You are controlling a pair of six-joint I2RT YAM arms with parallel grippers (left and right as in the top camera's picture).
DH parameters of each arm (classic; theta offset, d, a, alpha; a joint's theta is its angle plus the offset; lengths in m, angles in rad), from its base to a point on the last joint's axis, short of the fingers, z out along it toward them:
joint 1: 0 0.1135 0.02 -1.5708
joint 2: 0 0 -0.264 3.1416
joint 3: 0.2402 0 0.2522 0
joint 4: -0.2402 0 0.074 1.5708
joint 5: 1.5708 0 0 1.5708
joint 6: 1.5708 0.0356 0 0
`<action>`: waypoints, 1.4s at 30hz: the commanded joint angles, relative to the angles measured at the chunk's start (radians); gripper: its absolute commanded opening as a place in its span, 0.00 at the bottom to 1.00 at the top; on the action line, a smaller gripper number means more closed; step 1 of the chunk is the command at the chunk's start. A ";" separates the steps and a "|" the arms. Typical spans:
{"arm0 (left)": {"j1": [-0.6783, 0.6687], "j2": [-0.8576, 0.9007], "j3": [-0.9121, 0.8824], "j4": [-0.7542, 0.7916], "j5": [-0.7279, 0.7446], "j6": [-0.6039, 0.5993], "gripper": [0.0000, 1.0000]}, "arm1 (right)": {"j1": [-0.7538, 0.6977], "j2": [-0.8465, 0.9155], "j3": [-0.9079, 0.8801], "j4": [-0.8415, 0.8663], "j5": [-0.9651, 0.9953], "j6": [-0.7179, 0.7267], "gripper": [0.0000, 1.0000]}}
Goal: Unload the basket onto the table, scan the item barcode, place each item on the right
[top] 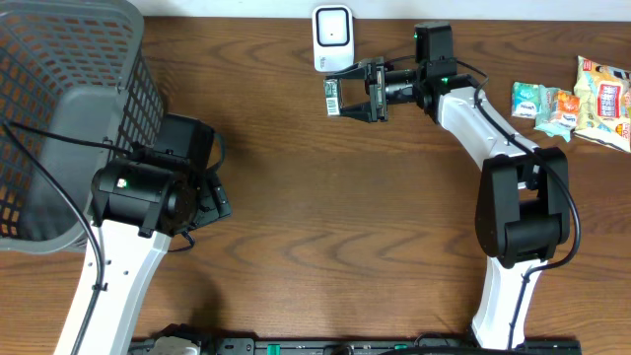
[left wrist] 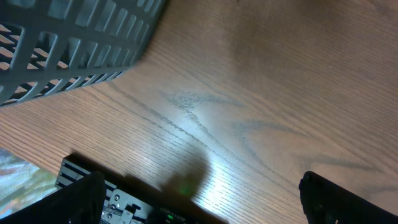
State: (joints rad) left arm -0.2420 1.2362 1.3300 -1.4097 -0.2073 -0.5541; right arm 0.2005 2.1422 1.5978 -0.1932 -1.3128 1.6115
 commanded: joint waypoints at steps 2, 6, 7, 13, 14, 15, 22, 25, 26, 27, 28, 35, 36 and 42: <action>0.005 -0.002 0.000 -0.003 0.005 -0.013 0.98 | 0.000 -0.011 0.018 0.002 -0.013 -0.020 0.56; 0.005 -0.002 0.000 -0.003 0.005 -0.013 0.98 | 0.000 -0.010 0.018 0.002 -0.013 -0.020 0.56; 0.005 -0.002 0.000 -0.003 0.005 -0.013 0.97 | 0.000 -0.010 0.018 0.002 -0.013 -0.020 0.56; 0.005 -0.002 0.000 -0.003 0.005 -0.013 0.98 | 0.000 -0.010 0.018 0.002 -0.010 -0.038 0.56; 0.005 -0.002 0.000 -0.003 0.005 -0.013 0.98 | 0.000 -0.010 0.018 0.001 -0.007 -0.046 0.56; 0.005 -0.002 0.000 -0.003 0.005 -0.013 0.98 | 0.000 -0.010 0.018 -0.002 -0.002 -0.060 0.55; 0.005 -0.002 0.000 -0.003 0.005 -0.013 0.98 | 0.007 -0.010 0.018 -0.010 0.068 -0.160 0.55; 0.005 -0.002 0.000 -0.003 0.005 -0.013 0.98 | 0.017 -0.010 0.018 -0.038 0.136 -0.270 0.56; 0.005 -0.002 0.000 -0.003 0.005 -0.013 0.98 | 0.021 -0.010 0.018 -0.059 0.158 -0.309 0.56; 0.005 -0.002 0.000 -0.003 0.005 -0.013 0.98 | 0.025 -0.010 0.018 -0.089 0.187 -0.359 0.57; 0.005 -0.002 0.000 -0.003 0.005 -0.013 0.98 | 0.030 -0.010 0.018 -0.122 0.222 -0.404 0.57; 0.005 -0.002 0.000 -0.003 0.005 -0.013 0.98 | 0.079 -0.010 0.018 -0.439 0.711 -0.602 0.59; 0.005 -0.002 0.000 -0.003 0.005 -0.013 0.98 | 0.088 -0.010 0.018 -0.466 0.780 -0.622 0.58; 0.005 -0.002 0.000 -0.003 0.005 -0.013 0.98 | 0.145 -0.010 0.018 -0.529 1.028 -0.775 0.59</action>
State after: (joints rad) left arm -0.2420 1.2362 1.3300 -1.4097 -0.2073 -0.5541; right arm 0.3202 2.1422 1.6054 -0.7132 -0.4900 0.9668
